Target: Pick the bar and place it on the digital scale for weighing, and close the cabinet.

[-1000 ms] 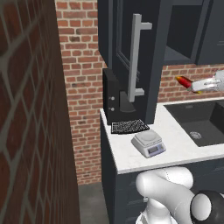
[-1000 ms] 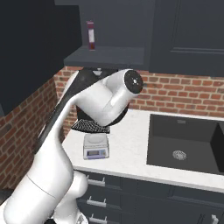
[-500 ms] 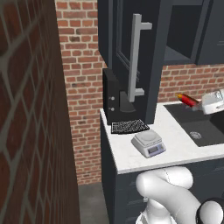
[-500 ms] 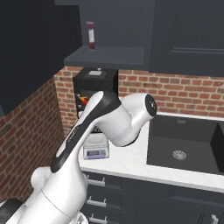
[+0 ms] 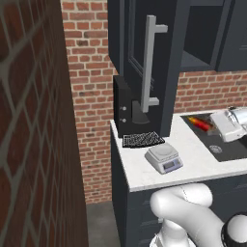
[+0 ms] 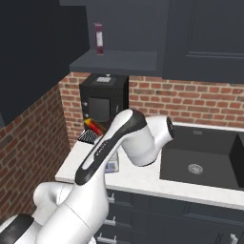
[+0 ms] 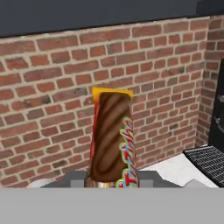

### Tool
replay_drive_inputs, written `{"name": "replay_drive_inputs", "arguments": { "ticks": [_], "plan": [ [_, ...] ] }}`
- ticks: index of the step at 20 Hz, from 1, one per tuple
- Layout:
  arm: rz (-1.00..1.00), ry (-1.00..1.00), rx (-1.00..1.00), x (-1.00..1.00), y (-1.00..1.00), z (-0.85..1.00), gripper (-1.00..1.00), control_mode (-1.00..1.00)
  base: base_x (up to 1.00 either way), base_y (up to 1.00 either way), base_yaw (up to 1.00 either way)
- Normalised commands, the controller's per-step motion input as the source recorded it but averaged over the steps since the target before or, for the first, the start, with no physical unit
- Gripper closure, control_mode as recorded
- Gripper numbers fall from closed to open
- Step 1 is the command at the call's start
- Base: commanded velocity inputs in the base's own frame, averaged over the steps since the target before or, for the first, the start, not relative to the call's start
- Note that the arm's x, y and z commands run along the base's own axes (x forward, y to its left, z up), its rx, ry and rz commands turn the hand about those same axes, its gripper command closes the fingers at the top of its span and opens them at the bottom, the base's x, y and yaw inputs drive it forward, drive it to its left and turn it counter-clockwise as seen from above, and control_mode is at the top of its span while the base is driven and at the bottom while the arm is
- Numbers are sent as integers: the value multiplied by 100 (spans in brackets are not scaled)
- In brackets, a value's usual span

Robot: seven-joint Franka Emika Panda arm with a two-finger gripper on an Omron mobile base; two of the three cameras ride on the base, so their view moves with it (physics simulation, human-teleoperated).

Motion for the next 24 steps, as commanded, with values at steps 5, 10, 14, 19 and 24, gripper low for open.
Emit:
{"name": "replay_drive_inputs", "arguments": {
  "ticks": [5, 10, 14, 19, 24],
  "plan": [
    [8, 0, 0, 47, 19, -50, 100, -100, 0, 0, 0],
    [8, 0, 0, 55, 17, -50, 100, -100, 0, 0, 0],
    [6, 0, 0, 54, 14, -43, 100, -100, 0, 0, 0],
    [2, 2, 0, 47, 14, -45, 100, -100, 0, 0, 0],
    [0, 1, -1, 30, 4, -37, 100, -100, 0, 0, 0]
  ]
}}
